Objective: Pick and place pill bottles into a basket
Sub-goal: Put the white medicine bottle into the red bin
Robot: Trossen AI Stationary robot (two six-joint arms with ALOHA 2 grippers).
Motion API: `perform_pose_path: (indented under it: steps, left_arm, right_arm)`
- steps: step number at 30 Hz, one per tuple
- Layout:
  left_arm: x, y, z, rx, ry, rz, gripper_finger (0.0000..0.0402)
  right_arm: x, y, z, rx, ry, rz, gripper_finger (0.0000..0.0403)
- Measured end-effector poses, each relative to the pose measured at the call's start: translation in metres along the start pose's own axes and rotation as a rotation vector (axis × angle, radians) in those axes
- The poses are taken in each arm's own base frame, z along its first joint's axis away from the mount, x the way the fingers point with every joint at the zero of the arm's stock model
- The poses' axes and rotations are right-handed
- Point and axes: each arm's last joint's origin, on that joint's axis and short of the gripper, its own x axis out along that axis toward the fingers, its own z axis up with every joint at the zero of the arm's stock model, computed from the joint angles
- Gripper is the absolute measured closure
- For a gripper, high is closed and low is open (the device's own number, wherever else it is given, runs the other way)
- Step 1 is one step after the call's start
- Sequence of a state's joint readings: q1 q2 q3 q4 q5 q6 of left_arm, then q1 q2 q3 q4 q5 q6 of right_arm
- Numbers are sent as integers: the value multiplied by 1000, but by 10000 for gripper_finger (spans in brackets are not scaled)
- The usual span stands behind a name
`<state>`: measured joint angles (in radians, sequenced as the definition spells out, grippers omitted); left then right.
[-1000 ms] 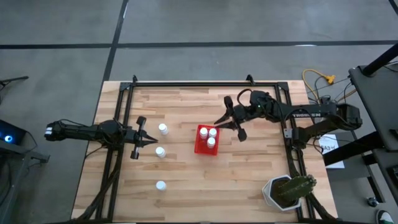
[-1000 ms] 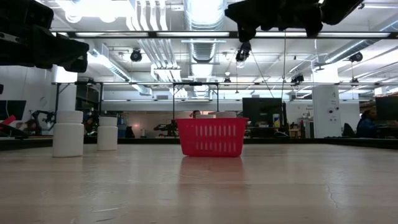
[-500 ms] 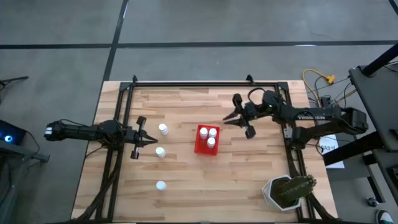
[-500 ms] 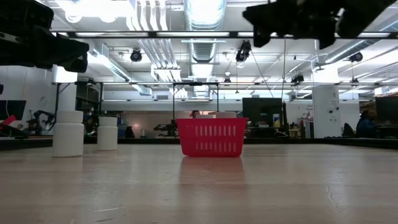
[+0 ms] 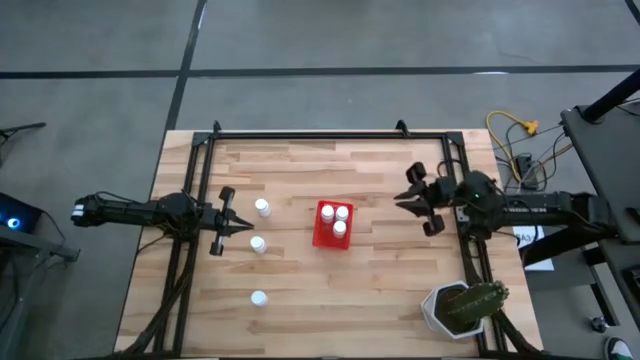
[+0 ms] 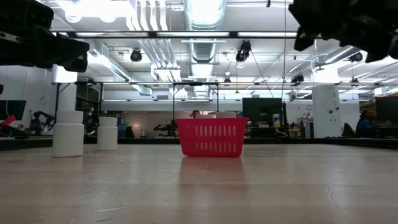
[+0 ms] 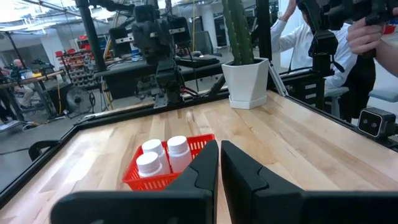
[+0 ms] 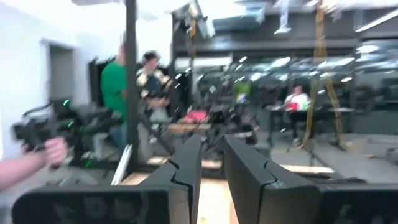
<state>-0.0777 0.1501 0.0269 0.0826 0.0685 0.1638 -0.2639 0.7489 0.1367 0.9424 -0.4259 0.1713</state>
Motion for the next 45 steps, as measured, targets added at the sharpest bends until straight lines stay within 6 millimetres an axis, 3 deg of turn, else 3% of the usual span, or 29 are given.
perform_pose_path:
  steps: [11, 31, 45]
  left_arm:
    - [0, 0, 2, 2, -24, 7, 400]
    - [0, 1, 3, 3, -30, 9, 400]
    - [0, 1, 4, 2, -35, 31, 400]
  right_arm:
    - [-17, 22, -11, -12, -52, 70, 344]
    - [-43, 28, -19, -1, 164, -10, 344]
    - [-54, 30, -29, -17, 194, -10, 344]
